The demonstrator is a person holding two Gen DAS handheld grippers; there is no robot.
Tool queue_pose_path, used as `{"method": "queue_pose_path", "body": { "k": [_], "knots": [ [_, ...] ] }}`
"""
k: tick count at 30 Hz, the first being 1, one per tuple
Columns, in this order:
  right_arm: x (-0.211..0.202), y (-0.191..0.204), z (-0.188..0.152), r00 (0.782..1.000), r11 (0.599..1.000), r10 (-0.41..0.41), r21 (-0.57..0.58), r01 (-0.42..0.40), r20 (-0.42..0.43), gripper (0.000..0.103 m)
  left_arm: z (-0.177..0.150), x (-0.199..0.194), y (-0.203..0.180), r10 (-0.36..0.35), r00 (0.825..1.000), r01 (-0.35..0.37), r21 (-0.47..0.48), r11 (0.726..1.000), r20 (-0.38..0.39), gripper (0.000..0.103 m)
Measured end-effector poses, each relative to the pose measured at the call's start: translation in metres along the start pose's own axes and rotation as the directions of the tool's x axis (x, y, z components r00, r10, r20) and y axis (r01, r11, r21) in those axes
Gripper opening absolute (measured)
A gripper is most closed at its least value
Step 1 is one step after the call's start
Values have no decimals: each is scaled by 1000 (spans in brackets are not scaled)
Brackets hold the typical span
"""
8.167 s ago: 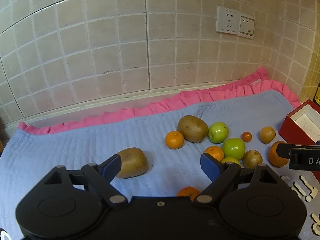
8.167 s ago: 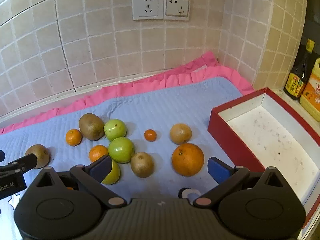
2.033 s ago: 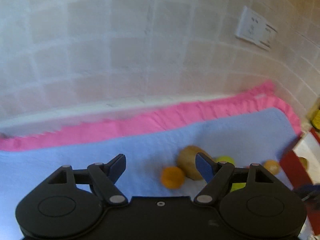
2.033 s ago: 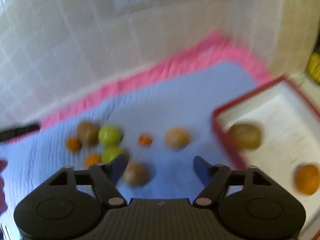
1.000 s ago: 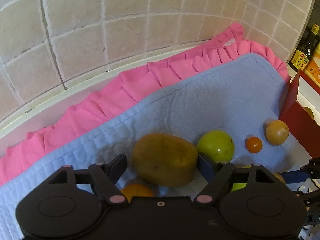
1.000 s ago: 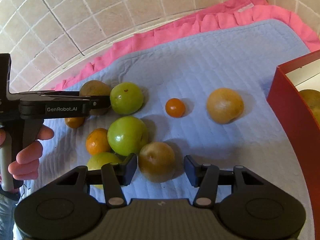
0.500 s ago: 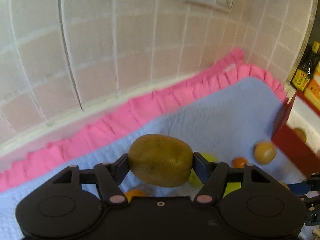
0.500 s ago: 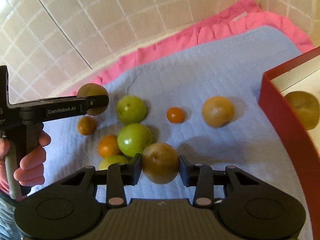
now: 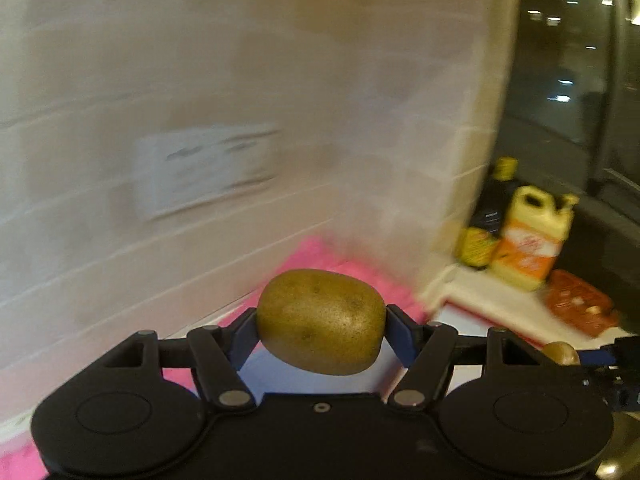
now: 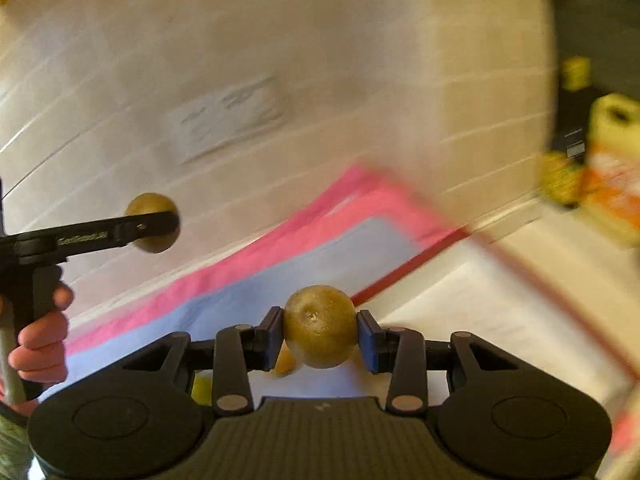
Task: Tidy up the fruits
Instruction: 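Carry kiwi and pear into the red box and release both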
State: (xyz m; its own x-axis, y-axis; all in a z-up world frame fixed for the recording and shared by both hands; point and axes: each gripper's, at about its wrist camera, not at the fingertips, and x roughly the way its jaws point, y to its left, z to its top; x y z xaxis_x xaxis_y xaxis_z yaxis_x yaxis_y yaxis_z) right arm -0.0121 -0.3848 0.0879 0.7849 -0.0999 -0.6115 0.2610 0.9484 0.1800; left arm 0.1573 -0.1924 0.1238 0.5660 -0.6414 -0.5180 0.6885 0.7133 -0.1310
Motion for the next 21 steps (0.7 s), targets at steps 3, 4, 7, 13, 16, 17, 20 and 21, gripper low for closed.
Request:
{"method": "queue_pose_path", "body": {
  "k": [3,4,7,13,16,17,20,21],
  "knots": [
    [-21,-33,9,995,995,-100,10,100,19,41,13,21,-41,-96,995,96,48,994,6,80],
    [-24,-41,10,992,992,-123,8,123,17,41,15,28,-54,-125,992,124,60,990,1,80],
    [-31,-66,8,985,985,-173,5,173,-5,41,20,56,-89,-191,981,193,90,977,-40,80],
    [-3,-104,-14,971,988,-154,-3,156,-182,41,-1,139,-135,-279,932,304,81,949,-231,80],
    [19,-114,-32,951,995,-90,22,101,-296,41,-19,177,-148,-264,910,304,81,949,-319,80],
    [27,-116,-39,940,996,-69,27,82,-333,41,-26,186,-150,-262,904,305,80,949,-338,80],
    [48,-116,-57,907,999,-35,8,42,-420,41,-42,212,-153,-259,881,307,62,950,-397,80],
    [54,-115,-62,895,999,-35,-3,38,-444,41,-46,219,-152,-254,876,304,59,951,-410,80]
  ]
}}
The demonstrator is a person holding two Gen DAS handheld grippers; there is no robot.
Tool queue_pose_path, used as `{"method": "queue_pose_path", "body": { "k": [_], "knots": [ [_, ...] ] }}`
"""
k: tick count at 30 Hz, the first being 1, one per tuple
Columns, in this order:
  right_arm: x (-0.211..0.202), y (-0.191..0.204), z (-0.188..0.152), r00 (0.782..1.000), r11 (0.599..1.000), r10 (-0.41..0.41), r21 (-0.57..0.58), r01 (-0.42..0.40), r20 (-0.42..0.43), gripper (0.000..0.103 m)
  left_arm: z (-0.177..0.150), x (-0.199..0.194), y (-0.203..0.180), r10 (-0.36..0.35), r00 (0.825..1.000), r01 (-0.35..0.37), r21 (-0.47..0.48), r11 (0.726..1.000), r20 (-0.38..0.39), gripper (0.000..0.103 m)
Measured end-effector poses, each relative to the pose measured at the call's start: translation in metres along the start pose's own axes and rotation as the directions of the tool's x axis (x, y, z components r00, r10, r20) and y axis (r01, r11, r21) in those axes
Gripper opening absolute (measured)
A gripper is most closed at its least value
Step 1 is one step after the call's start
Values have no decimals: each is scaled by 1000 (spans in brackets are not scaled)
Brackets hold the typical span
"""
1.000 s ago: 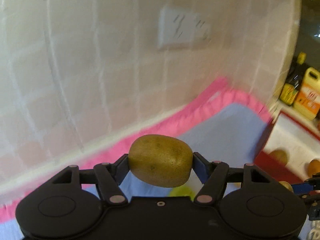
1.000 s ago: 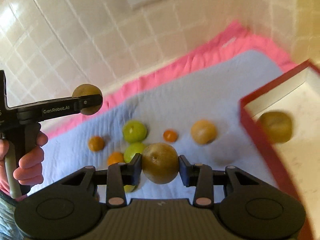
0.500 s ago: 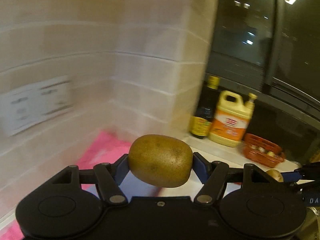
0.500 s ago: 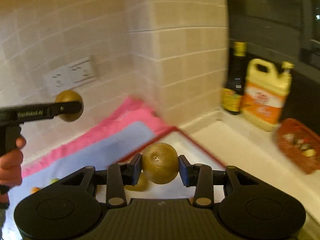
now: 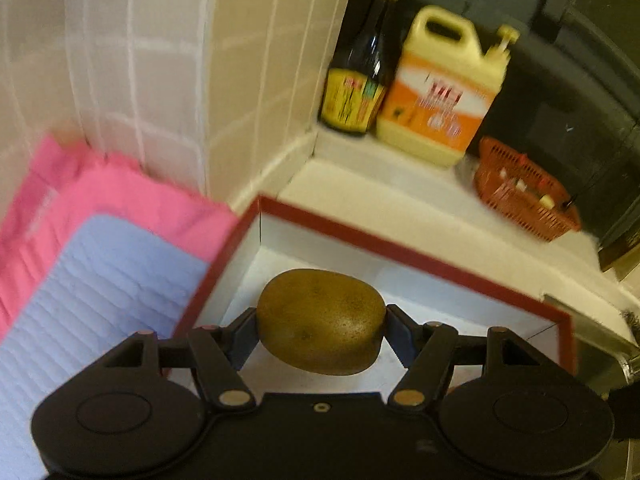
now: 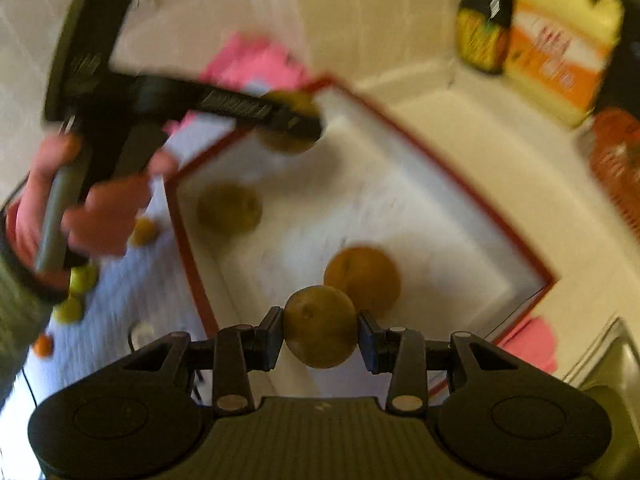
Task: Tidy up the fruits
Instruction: 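Carry kiwi and pear into the red box and release both, then return both grippers to the remaining fruit on the mat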
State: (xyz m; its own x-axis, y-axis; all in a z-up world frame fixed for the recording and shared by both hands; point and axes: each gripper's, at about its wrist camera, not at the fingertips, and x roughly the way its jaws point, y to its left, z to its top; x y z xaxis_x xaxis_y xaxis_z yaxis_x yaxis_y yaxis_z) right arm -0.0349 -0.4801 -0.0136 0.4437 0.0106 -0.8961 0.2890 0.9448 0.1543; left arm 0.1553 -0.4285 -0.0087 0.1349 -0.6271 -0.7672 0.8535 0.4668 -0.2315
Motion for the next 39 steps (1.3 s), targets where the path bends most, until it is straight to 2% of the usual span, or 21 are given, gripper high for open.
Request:
{"method": "queue_pose_path", "body": {
  "k": [6,11,19,25,30,36,39],
  "knots": [
    [37,11,0,994,996,-42,-88,33,-101,41,-6,26,5,-2,997,1,-11,1000,-73,80],
    [45,15,2,993,991,-52,-125,38,-108,41,-10,33,2,11,995,-12,-4,1000,-97,80],
    [42,8,0,994,995,-50,-94,40,-99,43,-9,29,4,-3,994,-2,-47,999,-107,80],
    [16,6,-2,998,996,-53,-73,50,-35,52,-12,-15,-2,-29,1000,28,-78,997,-11,80],
    [-14,4,-6,999,999,-32,-29,33,25,59,-22,-64,-17,-19,997,23,-43,999,79,80],
    [-52,10,-3,992,999,-24,-18,26,126,64,-32,-122,-34,3,983,-6,18,1000,185,81],
    [-71,16,4,981,1000,-7,-22,12,193,71,-37,-149,-40,30,971,-40,40,998,236,81]
  ]
}}
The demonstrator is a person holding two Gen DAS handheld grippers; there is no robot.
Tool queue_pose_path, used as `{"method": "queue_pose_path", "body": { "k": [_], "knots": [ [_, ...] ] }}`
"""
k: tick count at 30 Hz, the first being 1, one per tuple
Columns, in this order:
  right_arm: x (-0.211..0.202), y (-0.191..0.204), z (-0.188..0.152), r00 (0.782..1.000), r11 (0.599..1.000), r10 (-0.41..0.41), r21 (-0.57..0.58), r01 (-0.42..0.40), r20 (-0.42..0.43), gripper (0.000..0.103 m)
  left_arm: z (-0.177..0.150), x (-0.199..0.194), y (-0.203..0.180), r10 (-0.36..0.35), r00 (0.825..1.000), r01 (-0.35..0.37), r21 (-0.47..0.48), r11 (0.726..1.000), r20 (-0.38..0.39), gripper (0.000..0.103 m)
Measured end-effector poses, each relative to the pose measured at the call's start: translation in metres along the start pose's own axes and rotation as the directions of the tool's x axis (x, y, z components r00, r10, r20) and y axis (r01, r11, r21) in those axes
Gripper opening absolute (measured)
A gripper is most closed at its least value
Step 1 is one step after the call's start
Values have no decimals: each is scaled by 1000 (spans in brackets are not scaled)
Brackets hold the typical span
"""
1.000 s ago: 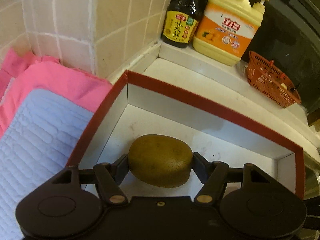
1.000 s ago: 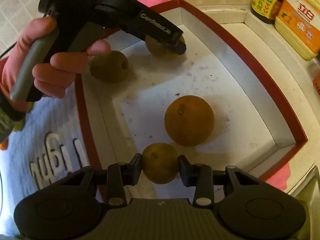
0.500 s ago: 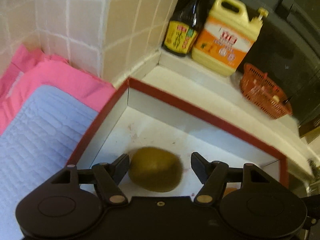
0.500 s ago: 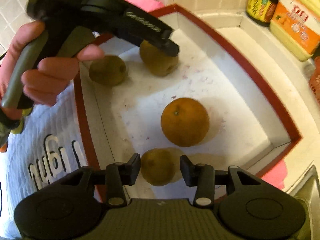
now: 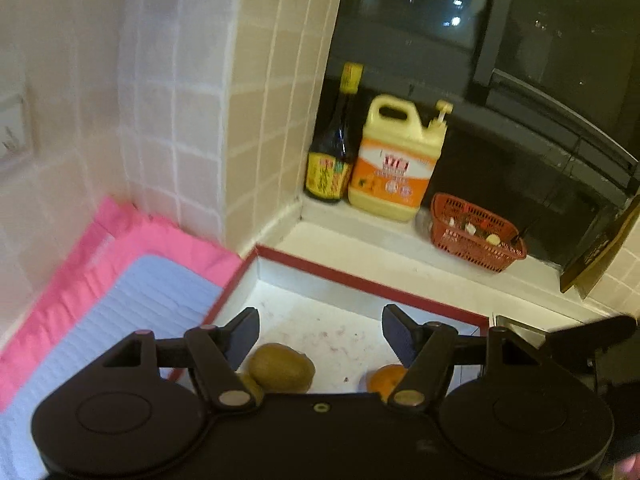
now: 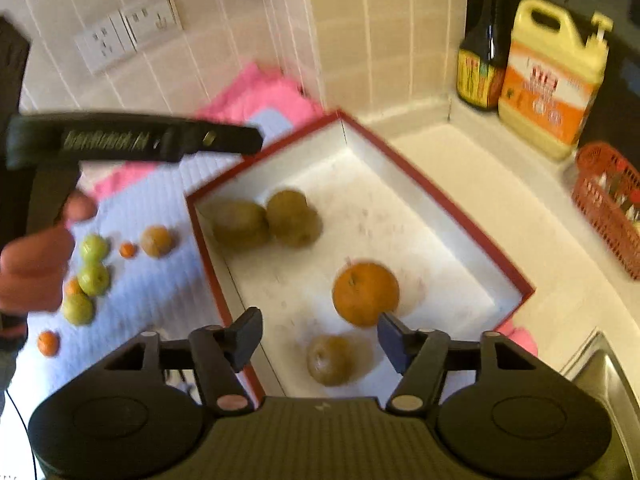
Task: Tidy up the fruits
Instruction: 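Return both grippers to the remaining fruit on the mat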
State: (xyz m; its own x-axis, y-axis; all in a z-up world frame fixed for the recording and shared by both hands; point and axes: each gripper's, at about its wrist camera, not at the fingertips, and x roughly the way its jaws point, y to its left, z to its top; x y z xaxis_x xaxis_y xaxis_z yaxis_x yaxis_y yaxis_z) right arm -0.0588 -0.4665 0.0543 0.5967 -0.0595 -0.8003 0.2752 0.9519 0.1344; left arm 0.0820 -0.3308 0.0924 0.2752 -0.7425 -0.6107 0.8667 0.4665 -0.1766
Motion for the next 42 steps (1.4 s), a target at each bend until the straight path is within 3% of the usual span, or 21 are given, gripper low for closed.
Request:
{"method": "queue_pose_path", "body": {
  "k": [2,6,13,19,22,24,28,32,37,42],
  "knots": [
    [-7,7,5,999,1000,9,-4,-9,43,77,-1,-19,-1,34,999,-35,9,999,29,81],
    [-16,18,14,994,999,39,-11,-38,99,77,-8,-55,2,105,992,-106,7,994,73,81],
    [-14,44,25,983,989,146,17,-149,115,78,-39,-119,34,228,968,-224,-56,973,100,82],
    [-15,83,40,962,974,226,-15,-227,155,78,-66,-183,98,420,901,-400,-168,901,109,82],
    [-10,110,44,962,974,223,-67,-215,157,78,-86,-199,131,549,833,-529,-192,827,68,82],
    [-3,127,45,962,973,225,-87,-214,155,78,-100,-203,148,587,810,-574,-191,796,16,82],
    [16,147,51,960,967,249,-83,-240,124,78,-124,-198,170,569,820,-567,-206,797,-59,82],
    [41,165,57,965,966,251,-83,-245,80,78,-151,-169,169,467,872,-488,-198,850,-145,82],
    [81,188,51,969,966,247,-79,-246,-4,77,-178,-133,158,413,888,-445,-148,883,-202,82],
    [107,194,53,971,971,237,-36,-238,-33,75,-181,-103,169,341,910,-385,-177,906,-237,82]
  ]
}}
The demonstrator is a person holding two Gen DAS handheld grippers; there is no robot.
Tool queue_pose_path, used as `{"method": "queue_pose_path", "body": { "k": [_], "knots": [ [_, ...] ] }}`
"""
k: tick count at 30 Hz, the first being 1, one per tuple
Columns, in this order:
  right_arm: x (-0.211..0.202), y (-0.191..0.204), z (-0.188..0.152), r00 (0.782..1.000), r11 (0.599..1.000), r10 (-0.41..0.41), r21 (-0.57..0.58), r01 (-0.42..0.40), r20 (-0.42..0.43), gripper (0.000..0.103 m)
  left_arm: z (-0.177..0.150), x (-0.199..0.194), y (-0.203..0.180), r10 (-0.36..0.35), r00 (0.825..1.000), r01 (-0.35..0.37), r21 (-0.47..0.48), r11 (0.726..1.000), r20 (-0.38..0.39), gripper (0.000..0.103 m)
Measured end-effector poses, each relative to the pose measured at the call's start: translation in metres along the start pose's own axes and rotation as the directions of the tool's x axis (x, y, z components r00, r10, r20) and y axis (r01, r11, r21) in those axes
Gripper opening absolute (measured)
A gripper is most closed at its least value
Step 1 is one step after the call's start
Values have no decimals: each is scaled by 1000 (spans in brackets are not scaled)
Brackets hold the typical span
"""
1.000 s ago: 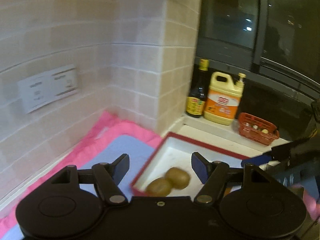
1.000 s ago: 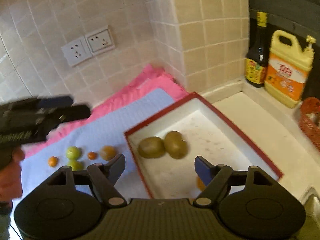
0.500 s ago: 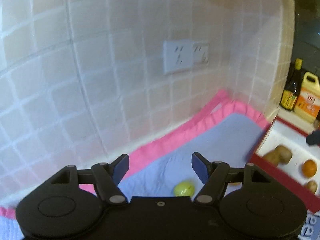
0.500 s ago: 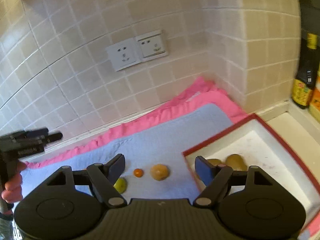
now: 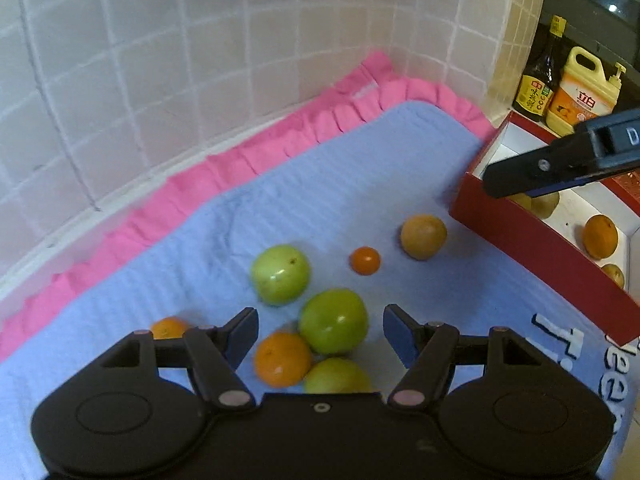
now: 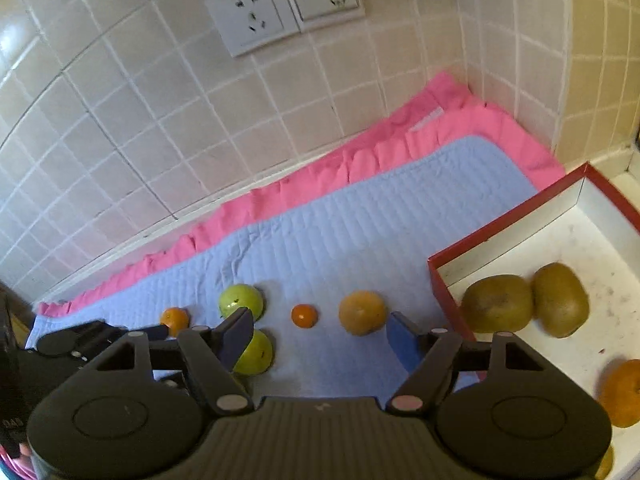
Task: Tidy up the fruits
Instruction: 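Return both grippers to the remaining fruit on the mat, then grasp a green apple with the left gripper while the right grasps a pear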
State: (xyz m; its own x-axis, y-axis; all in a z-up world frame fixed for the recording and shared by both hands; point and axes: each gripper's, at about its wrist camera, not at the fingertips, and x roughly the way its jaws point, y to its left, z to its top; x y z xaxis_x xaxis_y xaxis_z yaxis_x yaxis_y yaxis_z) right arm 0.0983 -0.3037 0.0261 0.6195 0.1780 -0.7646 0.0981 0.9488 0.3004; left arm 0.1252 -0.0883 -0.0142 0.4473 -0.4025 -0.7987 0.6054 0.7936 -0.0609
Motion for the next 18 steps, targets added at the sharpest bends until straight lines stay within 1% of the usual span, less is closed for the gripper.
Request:
{"method": "queue_pose_path", "body": {
  "k": [3,4,7,9,11,15,16,18],
  "knots": [
    [11,-7,13,1000,1000,-13,16,13,-3,74,8,21,-3,-56,998,56,3,998,-36,82],
    [14,-8,19,1000,1000,-21,11,21,-2,73,10,28,-4,-65,996,66,6,998,-56,81],
    [17,-12,36,999,998,-48,-27,49,13,70,11,44,-10,-55,994,58,36,998,-92,81],
    [21,-16,43,998,997,-66,-35,66,16,70,10,51,-11,-64,992,69,39,997,-112,81],
    [26,-21,48,997,997,-74,-25,74,13,71,9,56,-12,-56,991,62,47,997,-121,79],
    [32,-24,43,999,999,-48,-12,48,-16,71,7,63,-11,-36,989,43,47,998,-145,63],
    [33,-23,40,999,999,-35,-10,35,-22,71,7,65,-10,-32,989,40,50,998,-145,61],
    [35,-19,32,999,1000,-7,5,7,-37,71,7,65,-9,-27,990,34,44,998,-140,61]
  ]
}}
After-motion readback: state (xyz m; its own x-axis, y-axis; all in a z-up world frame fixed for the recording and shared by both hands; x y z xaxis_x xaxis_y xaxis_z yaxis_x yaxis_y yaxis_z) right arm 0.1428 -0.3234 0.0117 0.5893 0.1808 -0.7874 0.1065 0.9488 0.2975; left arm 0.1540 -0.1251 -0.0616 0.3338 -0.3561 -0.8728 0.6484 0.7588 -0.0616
